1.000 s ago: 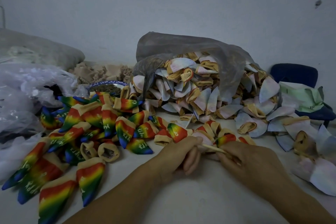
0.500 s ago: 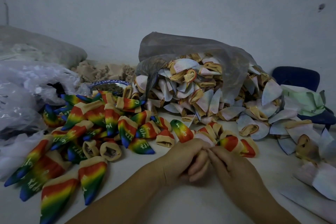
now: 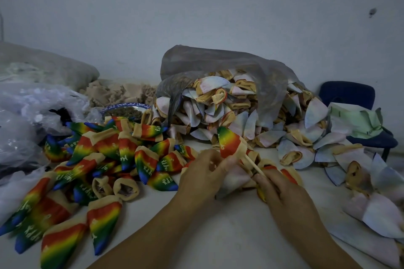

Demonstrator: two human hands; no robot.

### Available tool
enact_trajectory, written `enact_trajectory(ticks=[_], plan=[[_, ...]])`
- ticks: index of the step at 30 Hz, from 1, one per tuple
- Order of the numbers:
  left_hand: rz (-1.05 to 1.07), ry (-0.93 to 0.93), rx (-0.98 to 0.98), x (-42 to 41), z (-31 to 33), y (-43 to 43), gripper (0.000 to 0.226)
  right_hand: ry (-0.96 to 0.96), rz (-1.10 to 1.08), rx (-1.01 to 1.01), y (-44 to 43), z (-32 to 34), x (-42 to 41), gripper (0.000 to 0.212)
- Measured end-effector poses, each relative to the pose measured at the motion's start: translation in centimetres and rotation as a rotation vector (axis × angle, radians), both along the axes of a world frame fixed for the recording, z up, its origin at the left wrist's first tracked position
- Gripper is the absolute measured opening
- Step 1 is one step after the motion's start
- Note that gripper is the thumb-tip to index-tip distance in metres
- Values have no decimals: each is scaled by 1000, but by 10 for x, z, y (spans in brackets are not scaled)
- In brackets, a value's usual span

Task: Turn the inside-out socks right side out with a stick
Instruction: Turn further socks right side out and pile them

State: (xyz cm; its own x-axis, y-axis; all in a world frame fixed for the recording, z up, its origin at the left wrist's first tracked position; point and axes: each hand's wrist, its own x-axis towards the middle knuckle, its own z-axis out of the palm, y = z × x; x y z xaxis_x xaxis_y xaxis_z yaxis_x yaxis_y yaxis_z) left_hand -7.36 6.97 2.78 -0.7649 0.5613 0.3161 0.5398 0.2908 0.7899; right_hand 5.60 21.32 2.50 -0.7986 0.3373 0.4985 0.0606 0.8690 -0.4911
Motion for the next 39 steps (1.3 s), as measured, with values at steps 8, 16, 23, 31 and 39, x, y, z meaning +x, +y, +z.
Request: enact_trajectory(ticks=[8, 16, 23, 31, 39], plan=[[-234, -874, 782, 4, 8, 4, 64, -130, -27, 212, 0, -6, 3, 47], [-224, -1130, 944, -5, 2, -1, 37, -163, -75, 425, -9, 1, 2, 40], [-230, -1062, 1019, -11, 4, -4, 25, -217, -135, 457, -27, -4, -2, 37], [-239, -1151, 1042, -10, 7, -6, 16, -91, -59, 570, -34, 13, 2, 30], [-202, -1195, 1089, -2, 11, -4, 18, -100, 10, 490, -40, 11, 0, 19]])
